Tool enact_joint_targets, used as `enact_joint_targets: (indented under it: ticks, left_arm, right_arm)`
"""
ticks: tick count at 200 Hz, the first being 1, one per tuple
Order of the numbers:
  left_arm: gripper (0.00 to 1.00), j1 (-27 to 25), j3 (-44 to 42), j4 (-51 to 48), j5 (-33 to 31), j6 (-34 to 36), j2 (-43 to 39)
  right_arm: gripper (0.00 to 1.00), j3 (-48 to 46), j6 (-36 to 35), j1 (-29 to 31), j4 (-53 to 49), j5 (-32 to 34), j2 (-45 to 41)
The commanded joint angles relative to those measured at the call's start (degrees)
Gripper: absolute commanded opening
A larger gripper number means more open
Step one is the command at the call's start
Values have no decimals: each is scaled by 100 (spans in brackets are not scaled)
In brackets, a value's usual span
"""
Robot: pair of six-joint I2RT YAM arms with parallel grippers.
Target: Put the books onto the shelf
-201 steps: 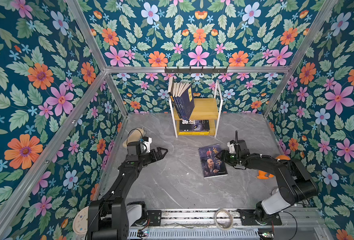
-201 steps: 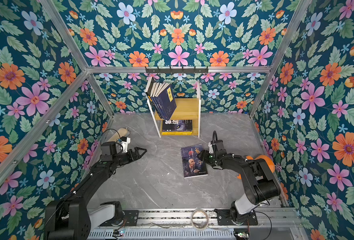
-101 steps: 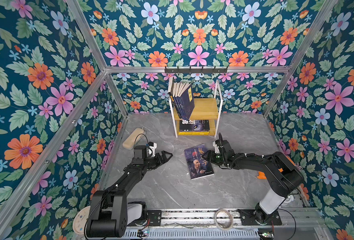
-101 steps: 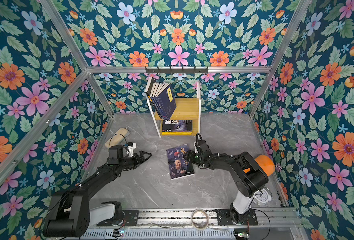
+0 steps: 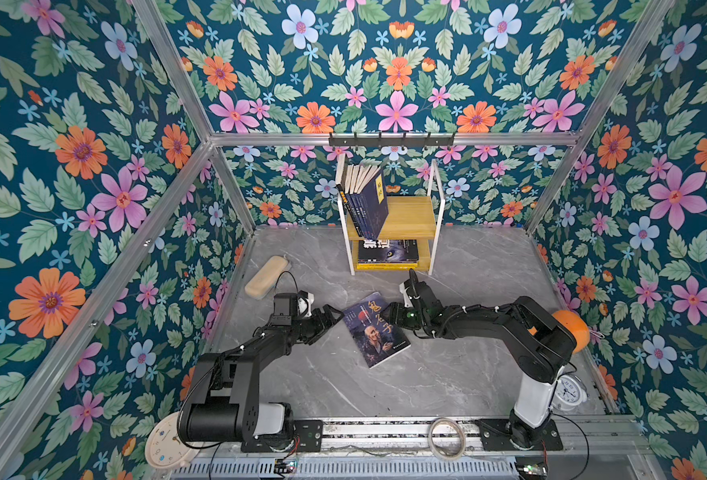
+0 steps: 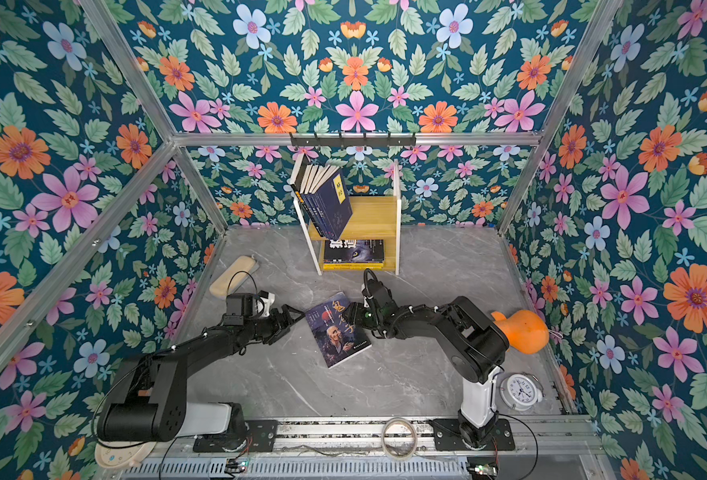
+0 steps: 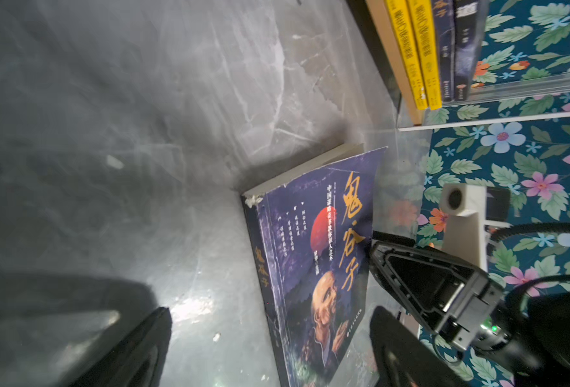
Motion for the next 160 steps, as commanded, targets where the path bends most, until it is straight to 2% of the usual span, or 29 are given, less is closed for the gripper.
enact_joint_targets:
  ticks: [1,48,124,160]
  left_arm:
    - [91,-8,-1,-35,-153,-82,153]
    - [84,-157,103,-125,-245,-130,574]
    - [79,-403,271,-62,-77,-216,554]
    - [70,-408,295,-80,-31,-258,434]
  right_arm:
    - [63,81,211,103,-1409,-1,311]
    - [63,604,211,408,-1489,-53,717]
    - [61,1199,241,727,-1655,-228,1038]
    - [61,1441,152,806,-1836,-201,1072]
